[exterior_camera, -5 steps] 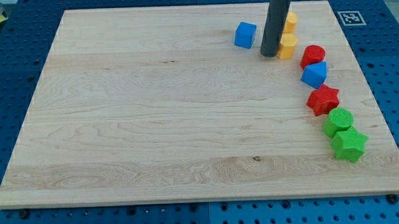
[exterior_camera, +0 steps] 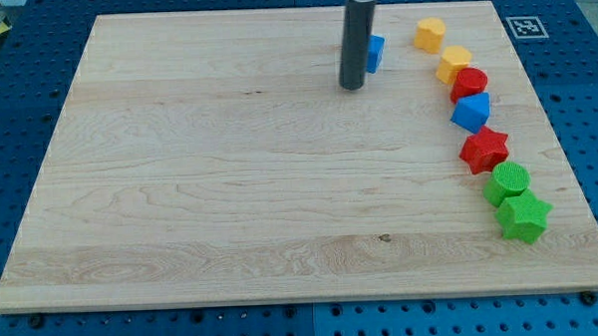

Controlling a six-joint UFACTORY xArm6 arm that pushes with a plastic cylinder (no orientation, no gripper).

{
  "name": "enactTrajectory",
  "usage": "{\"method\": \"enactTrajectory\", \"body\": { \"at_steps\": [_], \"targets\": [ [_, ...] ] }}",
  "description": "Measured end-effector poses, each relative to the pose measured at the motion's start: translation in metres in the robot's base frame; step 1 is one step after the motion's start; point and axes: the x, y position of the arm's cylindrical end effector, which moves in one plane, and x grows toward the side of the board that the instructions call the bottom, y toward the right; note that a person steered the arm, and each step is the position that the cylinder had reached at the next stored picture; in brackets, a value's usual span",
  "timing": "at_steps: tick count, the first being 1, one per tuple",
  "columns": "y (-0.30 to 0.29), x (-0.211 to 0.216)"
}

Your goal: Slide the blue cube up a bit

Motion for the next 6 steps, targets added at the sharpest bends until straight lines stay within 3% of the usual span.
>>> {"method": "enactTrajectory", "body": {
  "at_steps": [6],
  "targets": [
    [0.105,-0.059]
  ]
}}
